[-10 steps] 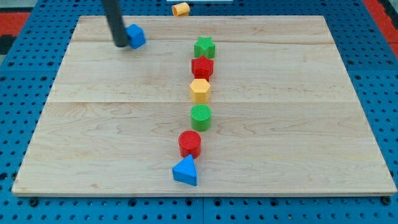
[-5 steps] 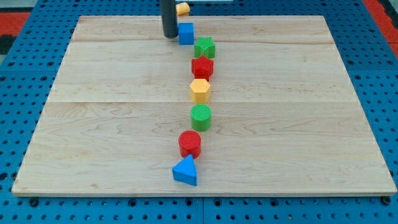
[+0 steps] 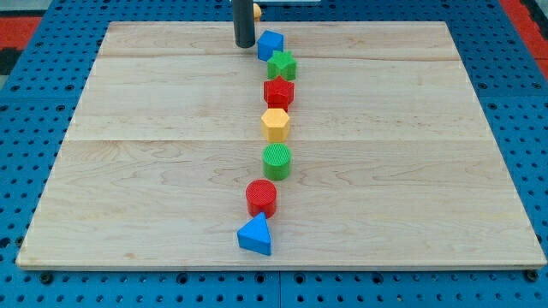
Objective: Place blue cube to the top of green star
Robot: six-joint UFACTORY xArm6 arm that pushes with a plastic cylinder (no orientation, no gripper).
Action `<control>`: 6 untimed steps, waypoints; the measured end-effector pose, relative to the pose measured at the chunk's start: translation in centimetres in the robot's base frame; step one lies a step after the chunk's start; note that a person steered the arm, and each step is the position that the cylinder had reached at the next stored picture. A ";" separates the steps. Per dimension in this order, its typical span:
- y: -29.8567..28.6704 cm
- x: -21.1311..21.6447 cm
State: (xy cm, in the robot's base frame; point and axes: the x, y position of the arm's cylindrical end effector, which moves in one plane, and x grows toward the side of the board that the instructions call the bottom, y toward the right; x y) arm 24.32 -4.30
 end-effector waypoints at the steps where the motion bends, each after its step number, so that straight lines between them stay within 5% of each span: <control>1: 1.5 0.0; 6: 1.8 0.6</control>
